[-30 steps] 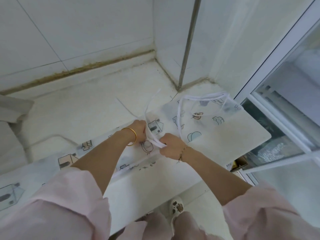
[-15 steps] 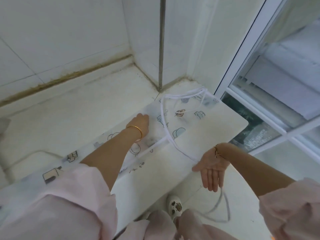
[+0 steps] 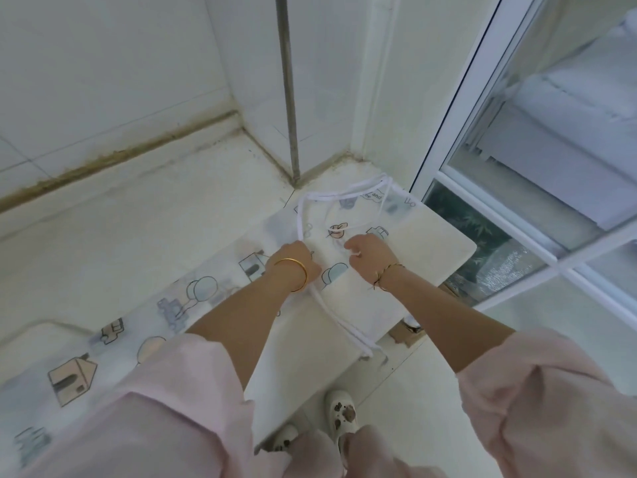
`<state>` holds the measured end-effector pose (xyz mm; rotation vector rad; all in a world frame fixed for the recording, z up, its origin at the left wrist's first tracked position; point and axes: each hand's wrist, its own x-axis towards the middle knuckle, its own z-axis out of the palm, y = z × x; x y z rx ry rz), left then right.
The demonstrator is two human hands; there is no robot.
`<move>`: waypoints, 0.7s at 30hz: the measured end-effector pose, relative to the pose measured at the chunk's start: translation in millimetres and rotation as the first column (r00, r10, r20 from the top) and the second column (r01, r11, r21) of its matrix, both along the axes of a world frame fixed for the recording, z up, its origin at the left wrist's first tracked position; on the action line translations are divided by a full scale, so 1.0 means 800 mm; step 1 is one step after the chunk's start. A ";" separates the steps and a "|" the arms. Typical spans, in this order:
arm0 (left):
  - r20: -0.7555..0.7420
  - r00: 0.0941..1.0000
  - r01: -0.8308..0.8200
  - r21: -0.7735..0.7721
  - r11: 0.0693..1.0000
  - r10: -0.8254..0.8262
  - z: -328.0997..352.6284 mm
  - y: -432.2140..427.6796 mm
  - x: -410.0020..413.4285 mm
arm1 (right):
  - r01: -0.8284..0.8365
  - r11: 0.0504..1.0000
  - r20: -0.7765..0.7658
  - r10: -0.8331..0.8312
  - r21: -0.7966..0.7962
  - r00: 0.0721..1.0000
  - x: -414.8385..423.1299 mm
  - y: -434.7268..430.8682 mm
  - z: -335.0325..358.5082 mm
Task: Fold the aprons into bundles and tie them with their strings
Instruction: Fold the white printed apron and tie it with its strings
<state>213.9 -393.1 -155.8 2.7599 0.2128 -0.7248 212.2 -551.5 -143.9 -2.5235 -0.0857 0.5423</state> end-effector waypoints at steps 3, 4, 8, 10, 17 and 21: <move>-0.068 0.997 0.037 -0.015 0.999 -0.038 0.005 -0.001 0.008 | -0.120 0.980 -0.005 0.121 -0.156 0.993 0.010 0.004 -0.009; -0.131 0.990 0.049 -0.028 0.998 -0.052 0.008 -0.001 0.011 | -0.135 0.974 -0.003 0.137 -0.183 0.991 0.015 0.005 -0.012; -0.441 0.893 0.020 -0.171 0.985 -0.095 0.012 0.001 0.018 | -0.170 0.958 -0.031 0.168 -0.231 0.985 0.027 0.006 -0.015; -0.462 0.880 0.015 -0.200 0.980 -0.107 0.011 0.003 0.020 | -0.194 0.949 -0.068 0.183 -0.250 0.981 0.030 0.005 -0.013; -0.439 0.896 -0.107 -0.371 0.922 -0.072 0.010 0.018 0.016 | -0.196 0.973 0.145 0.213 -0.120 0.966 0.035 0.043 0.005; -0.457 0.887 -0.361 -0.601 0.713 0.064 0.007 0.050 -0.007 | -0.277 0.958 0.102 0.269 0.078 0.958 0.015 0.090 -0.001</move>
